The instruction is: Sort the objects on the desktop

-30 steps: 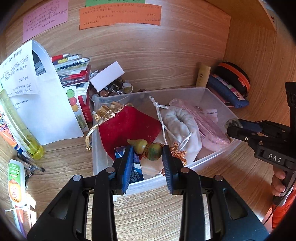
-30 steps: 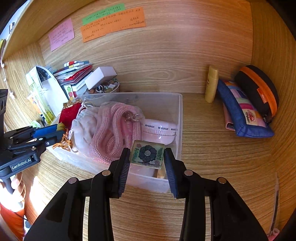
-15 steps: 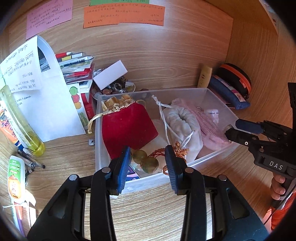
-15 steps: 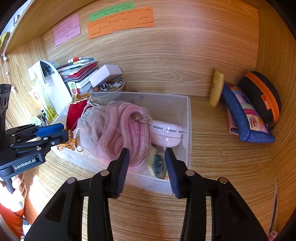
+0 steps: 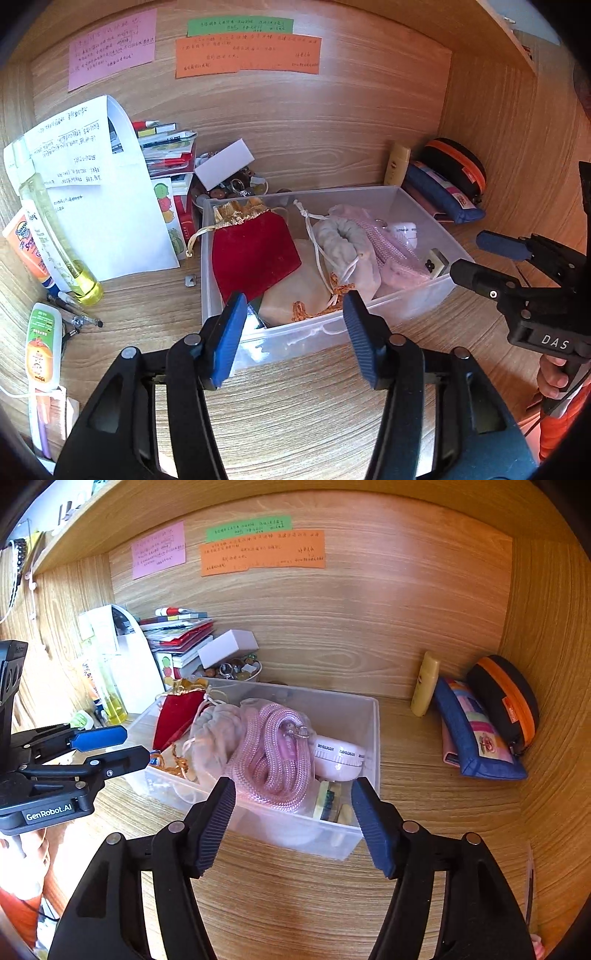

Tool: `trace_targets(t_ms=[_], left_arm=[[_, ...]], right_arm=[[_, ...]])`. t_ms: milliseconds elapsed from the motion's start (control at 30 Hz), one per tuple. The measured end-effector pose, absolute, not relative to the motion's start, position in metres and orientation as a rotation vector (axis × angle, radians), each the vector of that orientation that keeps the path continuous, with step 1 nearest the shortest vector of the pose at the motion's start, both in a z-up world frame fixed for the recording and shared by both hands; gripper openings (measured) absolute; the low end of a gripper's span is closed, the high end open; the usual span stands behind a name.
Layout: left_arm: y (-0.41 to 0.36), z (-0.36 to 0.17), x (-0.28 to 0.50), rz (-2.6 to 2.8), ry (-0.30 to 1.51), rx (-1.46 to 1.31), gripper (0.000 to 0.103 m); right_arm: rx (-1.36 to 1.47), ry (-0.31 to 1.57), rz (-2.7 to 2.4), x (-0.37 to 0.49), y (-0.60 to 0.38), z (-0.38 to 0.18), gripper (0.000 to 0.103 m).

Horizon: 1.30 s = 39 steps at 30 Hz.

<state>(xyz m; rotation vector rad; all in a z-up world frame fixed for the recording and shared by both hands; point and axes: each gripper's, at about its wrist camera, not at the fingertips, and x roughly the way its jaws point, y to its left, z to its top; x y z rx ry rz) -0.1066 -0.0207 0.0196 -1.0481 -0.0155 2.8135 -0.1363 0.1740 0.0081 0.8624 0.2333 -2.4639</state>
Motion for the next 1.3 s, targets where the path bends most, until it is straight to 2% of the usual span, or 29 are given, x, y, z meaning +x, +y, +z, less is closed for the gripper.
trace_targets(t_ms=[400, 500, 633, 767, 833, 1300], left_arm=[[-0.019, 0.026, -0.081, 2.917, -0.022, -0.968, 0.074], [-0.019, 0.026, -0.076, 2.946, -0.034, -0.955, 0.076], [-0.019, 0.025, -0.070, 2.990, -0.058, -0.944, 0.090], [-0.018, 0.026, -0.063, 3.029, -0.061, -0.932, 0.096], [-0.016, 0.026, -0.059, 3.048, -0.056, -0.921, 0.097], [-0.006, 0.018, -0.051, 3.040, -0.061, -0.927, 0.097]], right_arm=[[0.808, 0.246, -2.466, -0.112, 0.182, 0.018, 0.065], [0.790, 0.244, -2.463, -0.107, 0.185, 0.020, 0.070], [0.763, 0.233, -2.465, -0.100, 0.189, 0.021, 0.077], [0.755, 0.225, -2.457, -0.093, 0.192, 0.020, 0.078], [0.747, 0.220, -2.459, -0.090, 0.193, 0.019, 0.083], [0.756, 0.184, -2.464, -0.079, 0.201, 0.009, 0.084]])
